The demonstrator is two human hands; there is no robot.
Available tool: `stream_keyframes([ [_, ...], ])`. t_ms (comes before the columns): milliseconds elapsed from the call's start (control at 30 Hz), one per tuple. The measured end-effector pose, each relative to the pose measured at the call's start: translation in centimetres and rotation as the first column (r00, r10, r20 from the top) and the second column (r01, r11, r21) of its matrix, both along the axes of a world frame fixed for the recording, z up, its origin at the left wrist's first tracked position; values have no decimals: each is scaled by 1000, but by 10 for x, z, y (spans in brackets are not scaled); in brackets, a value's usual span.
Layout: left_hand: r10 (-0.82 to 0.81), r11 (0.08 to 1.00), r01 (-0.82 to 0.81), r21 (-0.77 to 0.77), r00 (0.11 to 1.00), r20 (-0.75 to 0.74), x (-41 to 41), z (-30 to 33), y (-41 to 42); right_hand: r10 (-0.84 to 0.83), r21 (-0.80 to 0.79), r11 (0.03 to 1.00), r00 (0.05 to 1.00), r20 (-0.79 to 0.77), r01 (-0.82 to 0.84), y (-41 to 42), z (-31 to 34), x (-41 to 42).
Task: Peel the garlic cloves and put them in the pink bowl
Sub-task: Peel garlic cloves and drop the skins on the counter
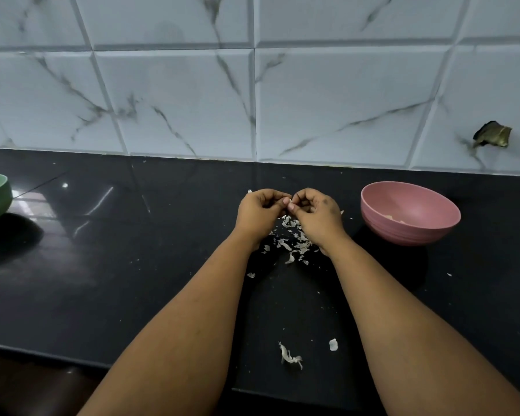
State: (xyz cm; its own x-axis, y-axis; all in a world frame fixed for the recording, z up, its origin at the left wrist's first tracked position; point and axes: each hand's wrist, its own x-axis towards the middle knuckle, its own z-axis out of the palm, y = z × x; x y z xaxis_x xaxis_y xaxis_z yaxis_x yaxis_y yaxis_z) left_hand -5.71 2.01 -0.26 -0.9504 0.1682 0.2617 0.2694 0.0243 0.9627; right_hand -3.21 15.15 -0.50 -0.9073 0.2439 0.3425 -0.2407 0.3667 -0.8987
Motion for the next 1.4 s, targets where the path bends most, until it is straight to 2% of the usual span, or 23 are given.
stream_keyframes([
  [133, 30, 999, -30, 16, 1000, -1, 1, 1, 2, -13, 30, 999, 1000, -21, 13, -1, 1, 0],
  [367, 21, 967, -66, 245, 983, 184, 4, 2, 6, -58, 156, 986, 998, -14, 60, -4, 2, -1],
  [467, -1, 927, -94, 363, 968, 253, 0, 4, 3, -99, 122, 988, 995, 2, 98, -2, 4, 1],
  [567, -25, 913, -85, 399, 964, 263, -1, 5, 3, -169, 62, 984, 986, -11, 169, 0, 5, 1],
  [800, -24, 954, -44, 295, 975, 220, 1, 3, 6, -152, -39, 988, 988, 4, 152, 3, 5, -4],
  [967, 54, 989, -74, 128, 986, 157, 4, 3, 6, -89, 135, 986, 994, -68, 97, -1, 4, 0],
  [1100, 87, 995, -93, 42, 987, 136, 6, 5, 4, -68, 144, 987, 996, -56, 75, -1, 4, 2],
  [1233, 248, 968, -245, -51, 965, 88, 1, 5, 0, -122, 132, 982, 989, -81, 132, 1, 6, 2],
  [1300, 330, 944, -328, -32, 939, 95, -3, 6, -5, -106, 131, 985, 991, -81, 116, -1, 7, 3],
  [1400, 382, 923, -385, 1, 915, 127, -5, 6, -9, -52, 268, 962, 998, -33, 59, -5, 7, 5],
])
